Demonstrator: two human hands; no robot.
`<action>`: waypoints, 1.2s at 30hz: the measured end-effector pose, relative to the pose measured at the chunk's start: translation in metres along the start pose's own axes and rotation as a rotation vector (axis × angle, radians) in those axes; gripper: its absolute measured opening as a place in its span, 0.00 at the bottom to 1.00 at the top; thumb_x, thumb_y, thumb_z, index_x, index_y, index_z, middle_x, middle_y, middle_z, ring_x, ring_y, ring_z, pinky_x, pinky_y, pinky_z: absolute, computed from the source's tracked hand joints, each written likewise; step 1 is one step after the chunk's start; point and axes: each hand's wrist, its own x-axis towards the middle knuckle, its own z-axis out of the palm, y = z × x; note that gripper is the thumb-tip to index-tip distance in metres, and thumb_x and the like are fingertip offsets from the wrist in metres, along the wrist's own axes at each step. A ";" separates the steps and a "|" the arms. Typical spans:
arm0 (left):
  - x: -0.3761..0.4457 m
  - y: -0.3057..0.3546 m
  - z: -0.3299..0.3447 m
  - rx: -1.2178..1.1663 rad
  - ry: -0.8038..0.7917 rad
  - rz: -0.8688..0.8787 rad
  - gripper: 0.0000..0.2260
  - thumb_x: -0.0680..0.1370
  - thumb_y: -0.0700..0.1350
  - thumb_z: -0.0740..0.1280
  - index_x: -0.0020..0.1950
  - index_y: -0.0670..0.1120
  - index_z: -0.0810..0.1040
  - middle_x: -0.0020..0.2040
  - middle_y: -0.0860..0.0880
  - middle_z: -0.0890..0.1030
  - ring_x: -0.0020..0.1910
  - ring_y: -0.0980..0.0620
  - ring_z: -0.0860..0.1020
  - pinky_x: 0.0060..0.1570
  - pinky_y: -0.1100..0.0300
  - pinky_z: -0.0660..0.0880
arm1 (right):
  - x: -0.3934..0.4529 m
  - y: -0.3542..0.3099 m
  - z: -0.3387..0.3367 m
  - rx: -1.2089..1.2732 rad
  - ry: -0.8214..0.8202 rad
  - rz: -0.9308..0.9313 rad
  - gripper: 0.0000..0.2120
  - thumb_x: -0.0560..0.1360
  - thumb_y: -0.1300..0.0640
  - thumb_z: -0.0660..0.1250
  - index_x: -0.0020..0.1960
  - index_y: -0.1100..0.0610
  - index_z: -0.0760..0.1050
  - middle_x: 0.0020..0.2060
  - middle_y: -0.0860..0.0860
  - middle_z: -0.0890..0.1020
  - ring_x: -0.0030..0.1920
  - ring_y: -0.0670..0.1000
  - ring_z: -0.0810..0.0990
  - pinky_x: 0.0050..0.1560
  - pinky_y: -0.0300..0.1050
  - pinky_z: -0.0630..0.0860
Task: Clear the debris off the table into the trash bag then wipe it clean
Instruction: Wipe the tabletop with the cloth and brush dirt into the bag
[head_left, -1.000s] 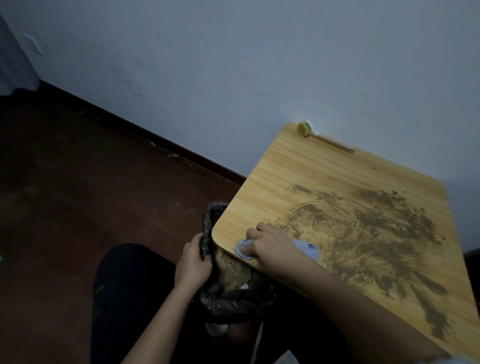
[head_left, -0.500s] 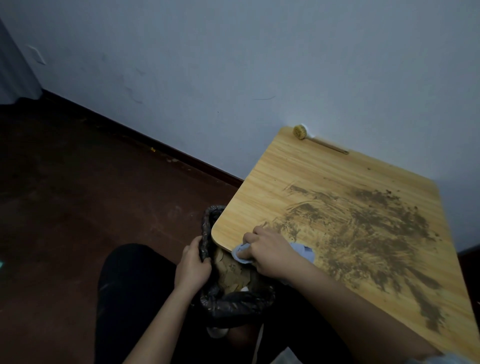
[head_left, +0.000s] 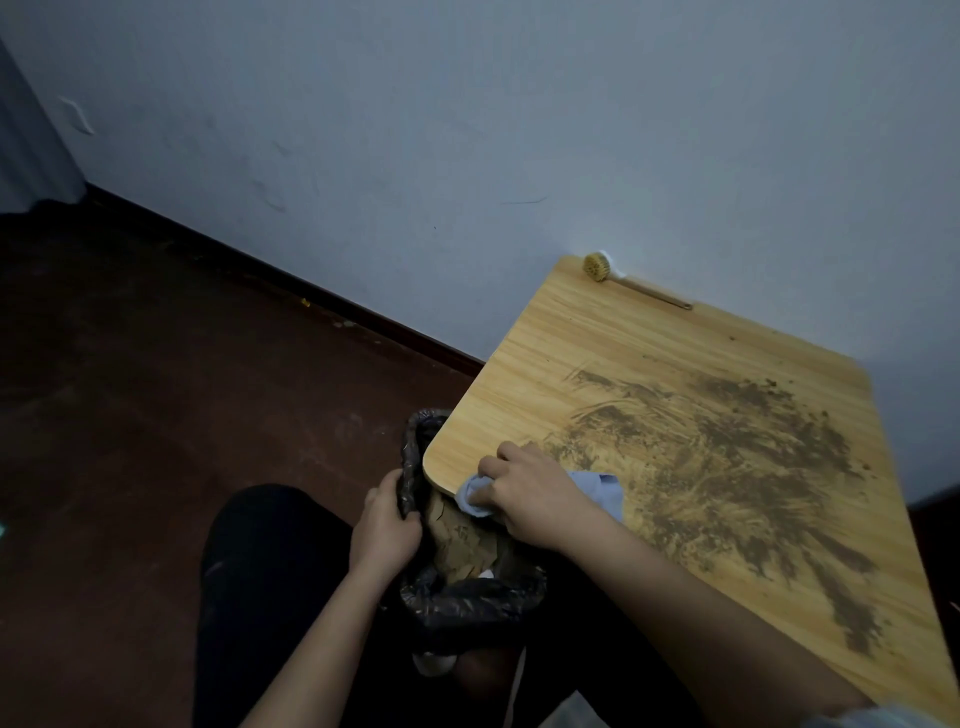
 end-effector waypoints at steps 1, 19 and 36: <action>0.001 0.000 0.000 -0.003 0.002 0.001 0.25 0.77 0.41 0.63 0.73 0.52 0.64 0.65 0.46 0.70 0.58 0.45 0.75 0.48 0.58 0.70 | 0.000 0.000 0.000 0.010 0.010 0.006 0.13 0.80 0.61 0.58 0.59 0.52 0.77 0.54 0.51 0.74 0.53 0.55 0.67 0.43 0.47 0.58; 0.045 0.013 -0.022 0.086 0.093 -0.067 0.25 0.77 0.40 0.61 0.73 0.50 0.62 0.64 0.42 0.69 0.58 0.36 0.74 0.53 0.51 0.70 | 0.044 0.045 -0.013 0.176 0.109 0.211 0.15 0.79 0.61 0.59 0.60 0.47 0.77 0.58 0.50 0.75 0.54 0.55 0.70 0.49 0.48 0.68; 0.151 0.052 -0.087 0.195 0.258 -0.074 0.25 0.78 0.42 0.61 0.74 0.48 0.61 0.64 0.40 0.67 0.55 0.34 0.74 0.54 0.48 0.72 | 0.128 0.095 -0.017 0.206 0.140 0.325 0.14 0.77 0.60 0.60 0.56 0.49 0.79 0.53 0.50 0.76 0.53 0.55 0.71 0.45 0.46 0.67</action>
